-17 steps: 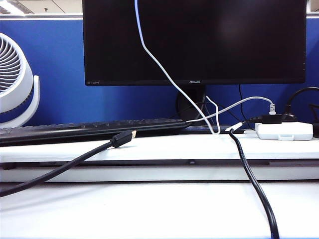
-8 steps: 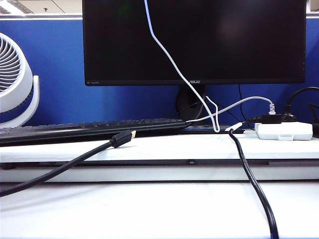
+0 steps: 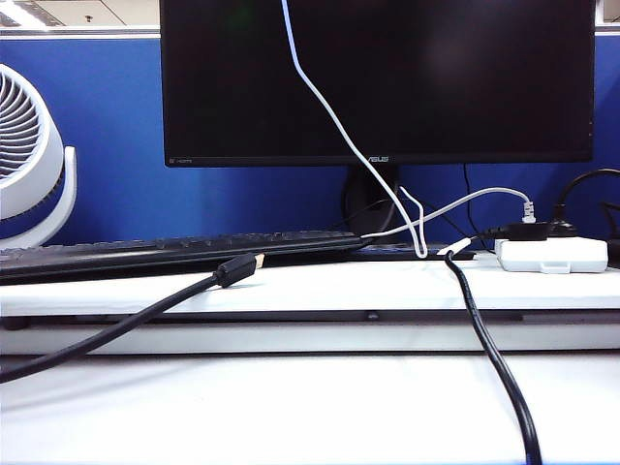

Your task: Pick up the Type-C charging cable and the charging base, insert one end of the Type-C charger into the corresponding slot on the base, and finally place the plugged-in charger back on the table.

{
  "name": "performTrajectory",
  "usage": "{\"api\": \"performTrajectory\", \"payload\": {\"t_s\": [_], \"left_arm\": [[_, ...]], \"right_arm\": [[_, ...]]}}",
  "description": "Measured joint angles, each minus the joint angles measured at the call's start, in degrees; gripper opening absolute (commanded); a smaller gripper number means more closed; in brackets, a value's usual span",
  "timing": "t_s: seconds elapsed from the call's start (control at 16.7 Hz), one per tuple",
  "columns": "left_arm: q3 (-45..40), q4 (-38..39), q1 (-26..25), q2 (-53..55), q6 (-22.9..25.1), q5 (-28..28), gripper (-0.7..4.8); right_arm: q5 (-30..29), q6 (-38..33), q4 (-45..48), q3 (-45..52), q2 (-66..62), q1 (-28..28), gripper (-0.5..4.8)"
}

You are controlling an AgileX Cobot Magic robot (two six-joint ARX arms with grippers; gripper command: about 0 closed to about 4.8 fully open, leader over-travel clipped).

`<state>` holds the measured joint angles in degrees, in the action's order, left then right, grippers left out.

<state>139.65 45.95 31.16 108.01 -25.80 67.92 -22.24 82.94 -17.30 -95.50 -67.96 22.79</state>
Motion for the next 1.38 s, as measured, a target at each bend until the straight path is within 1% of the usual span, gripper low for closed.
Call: {"api": "performTrajectory", "payload": {"t_s": [0.06, 0.12, 0.24, 0.3, 0.42, 0.54, 0.6, 0.78, 0.9, 0.96, 1.08, 1.38], "left_arm": [[0.0, -0.2, 0.0, 0.0, -0.5, 0.0, -0.06], [0.0, -0.3, 0.0, 0.0, -0.9, 0.2, -0.06], [0.0, -1.3, 0.0, 0.0, -2.1, 2.6, -0.06], [0.0, -1.7, 0.0, 0.0, -3.0, 3.5, -0.06], [0.0, -1.7, 0.0, 0.1, -3.6, 4.6, -0.06], [0.0, -2.0, 0.0, 0.0, -3.6, 5.0, -0.06], [0.0, -2.0, 0.0, 0.0, -3.6, 5.0, -0.06], [0.0, -2.1, 0.0, 0.0, -3.6, 5.1, -0.06], [0.0, -2.1, 0.0, 0.0, -3.6, 5.1, -0.06], [0.0, -2.0, 0.0, 0.0, -3.6, 5.2, -0.06], [0.0, -2.0, 0.0, 0.0, -3.7, 5.2, -0.06], [0.0, -2.0, -0.3, 0.0, -3.7, 5.5, -0.06]], "right_arm": [[-3.2, 3.1, 0.4, 0.0, 0.0, 0.0, -0.01], [-5.1, 5.4, 0.4, 0.0, -0.1, 0.0, -0.01], [-6.3, 10.4, 0.4, 0.0, -0.9, 0.0, -0.01], [-6.2, 14.1, 0.4, 0.0, -1.7, 0.0, -0.01], [-4.1, 20.2, 0.2, 0.0, -2.2, 0.0, -0.01], [-1.9, 24.9, 0.3, 0.0, -2.4, -0.2, -0.01], [-2.0, 26.5, 0.3, 0.0, -2.3, -1.3, -0.01], [-4.8, 26.9, 0.3, 0.0, -2.3, -2.3, -0.01], [-10.5, 27.0, 0.4, 0.0, -2.3, -2.2, -0.01], [-12.4, 27.0, 0.4, 0.0, -2.3, -2.2, -0.01], [-13.4, 27.1, 0.4, 0.0, -2.3, -2.3, -0.01], [-13.5, 27.1, 0.2, 0.0, -2.3, -2.2, -0.01]]}}
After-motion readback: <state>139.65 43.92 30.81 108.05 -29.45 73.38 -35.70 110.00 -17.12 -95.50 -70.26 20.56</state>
